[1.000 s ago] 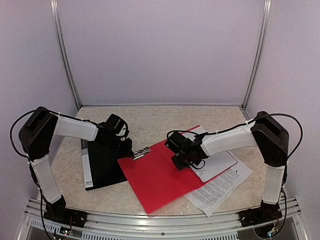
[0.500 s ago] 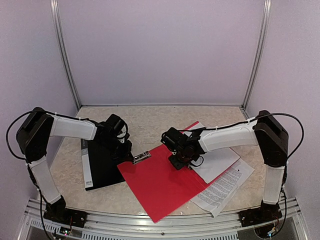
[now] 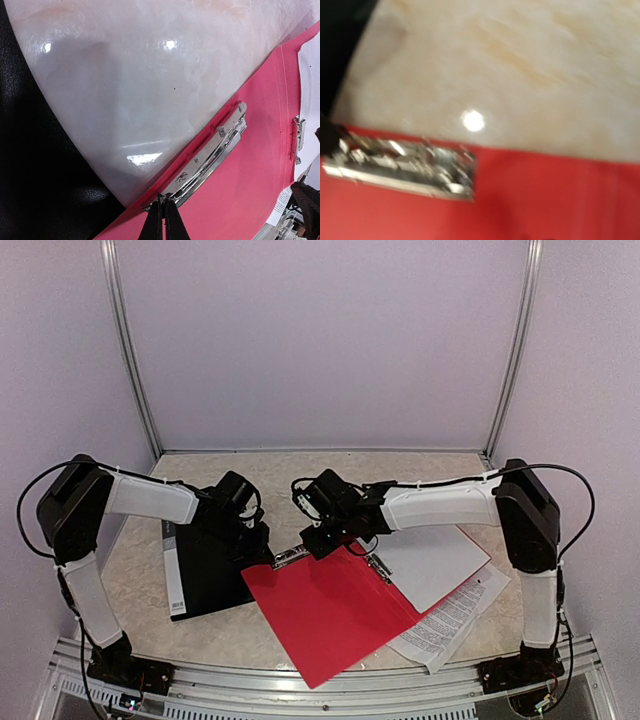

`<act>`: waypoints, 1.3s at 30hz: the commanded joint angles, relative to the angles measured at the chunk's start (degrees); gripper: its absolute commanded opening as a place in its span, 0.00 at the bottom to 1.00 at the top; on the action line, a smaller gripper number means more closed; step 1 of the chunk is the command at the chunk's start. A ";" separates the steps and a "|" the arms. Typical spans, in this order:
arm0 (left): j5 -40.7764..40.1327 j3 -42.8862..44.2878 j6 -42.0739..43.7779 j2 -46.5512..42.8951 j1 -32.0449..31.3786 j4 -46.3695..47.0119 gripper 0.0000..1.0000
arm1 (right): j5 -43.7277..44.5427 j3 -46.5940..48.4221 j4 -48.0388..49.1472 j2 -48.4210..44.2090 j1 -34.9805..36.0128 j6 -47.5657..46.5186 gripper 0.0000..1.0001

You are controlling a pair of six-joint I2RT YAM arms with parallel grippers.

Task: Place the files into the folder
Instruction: Open the spring clip on the folder at the center of the board.

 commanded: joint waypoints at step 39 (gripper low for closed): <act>-1.42 -1.46 3.09 -0.92 0.27 -1.45 0.00 | -8.86 -7.58 13.37 14.60 -1.44 8.44 0.09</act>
